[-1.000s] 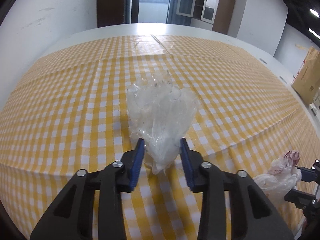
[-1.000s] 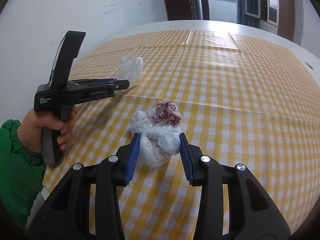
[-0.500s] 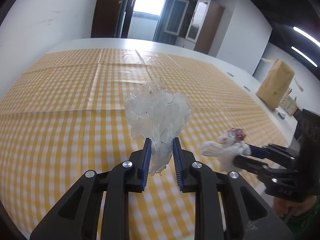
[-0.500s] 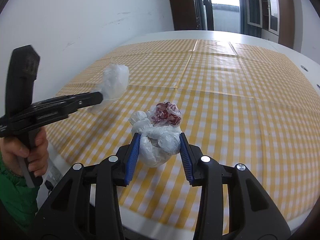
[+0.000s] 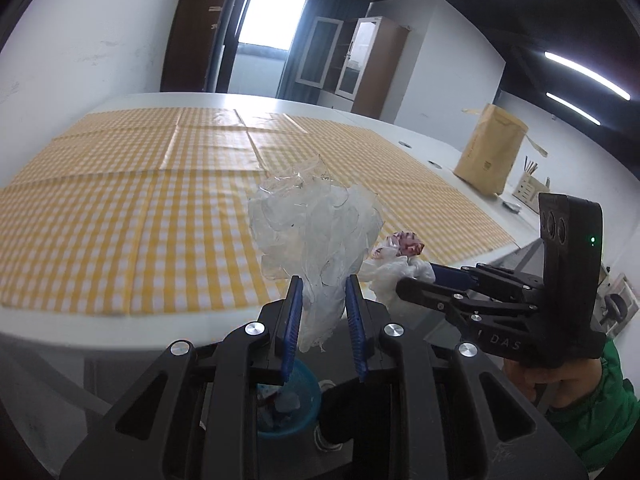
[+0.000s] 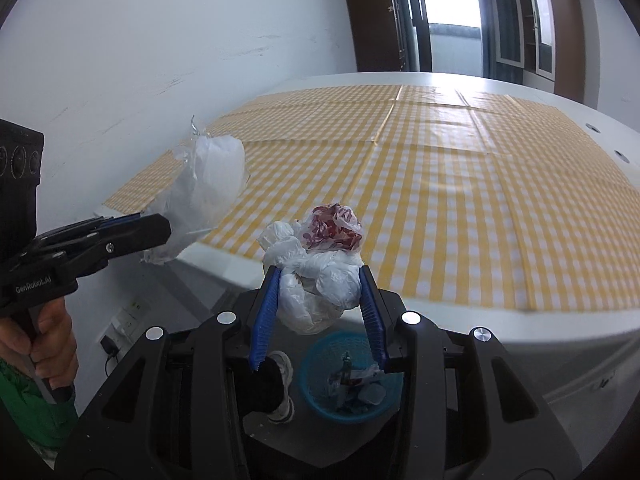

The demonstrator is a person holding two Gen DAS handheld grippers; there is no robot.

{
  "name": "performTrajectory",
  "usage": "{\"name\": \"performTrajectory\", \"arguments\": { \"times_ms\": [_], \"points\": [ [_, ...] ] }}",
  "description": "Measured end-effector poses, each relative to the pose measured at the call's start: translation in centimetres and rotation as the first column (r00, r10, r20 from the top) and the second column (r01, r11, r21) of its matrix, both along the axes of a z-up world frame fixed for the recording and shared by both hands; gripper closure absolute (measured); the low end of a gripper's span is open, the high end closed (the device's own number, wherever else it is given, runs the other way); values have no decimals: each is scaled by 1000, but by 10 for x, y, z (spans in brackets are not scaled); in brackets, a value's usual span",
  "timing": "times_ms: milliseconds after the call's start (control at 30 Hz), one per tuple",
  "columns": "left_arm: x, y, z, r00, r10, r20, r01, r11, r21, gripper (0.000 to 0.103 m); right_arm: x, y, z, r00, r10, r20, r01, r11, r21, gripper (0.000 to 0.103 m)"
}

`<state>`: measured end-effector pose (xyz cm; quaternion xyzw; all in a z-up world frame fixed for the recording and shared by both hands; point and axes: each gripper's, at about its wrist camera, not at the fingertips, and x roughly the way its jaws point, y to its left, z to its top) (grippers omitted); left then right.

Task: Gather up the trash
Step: 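Carry the plastic bag and tissues down over the blue wastebasket with both tools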

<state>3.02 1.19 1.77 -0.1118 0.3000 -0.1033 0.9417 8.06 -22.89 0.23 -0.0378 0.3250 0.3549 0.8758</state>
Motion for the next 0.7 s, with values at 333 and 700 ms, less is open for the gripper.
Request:
{"name": "performTrajectory", "arguments": {
  "times_ms": [333,700],
  "points": [
    [-54,-14,-35,998,-16,-53,15,1000,-14,82,-57,-17,-30,1000,2,5,-2,999,-39,66],
    [-62,-14,-95,983,-31,-179,26,999,-30,82,-69,-17,-80,996,-4,-84,-3,997,-82,66]
  ]
}}
